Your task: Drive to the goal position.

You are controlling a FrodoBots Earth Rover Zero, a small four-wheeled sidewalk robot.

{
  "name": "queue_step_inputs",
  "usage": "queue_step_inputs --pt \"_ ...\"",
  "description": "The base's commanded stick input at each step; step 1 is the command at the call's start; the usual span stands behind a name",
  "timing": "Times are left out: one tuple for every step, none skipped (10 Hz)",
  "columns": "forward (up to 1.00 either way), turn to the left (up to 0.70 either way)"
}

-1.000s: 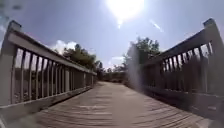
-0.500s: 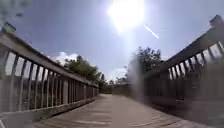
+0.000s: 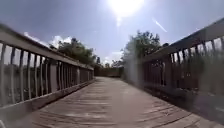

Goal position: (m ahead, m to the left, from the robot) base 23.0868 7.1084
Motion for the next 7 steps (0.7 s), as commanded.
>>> queue_step_inputs --pt "0.60 0.01" --pt "0.60 0.01" --pt "0.60 0.01" --pt "0.60 0.01" --pt "0.60 0.01" --pt "0.60 0.01" --pt "0.60 0.01"
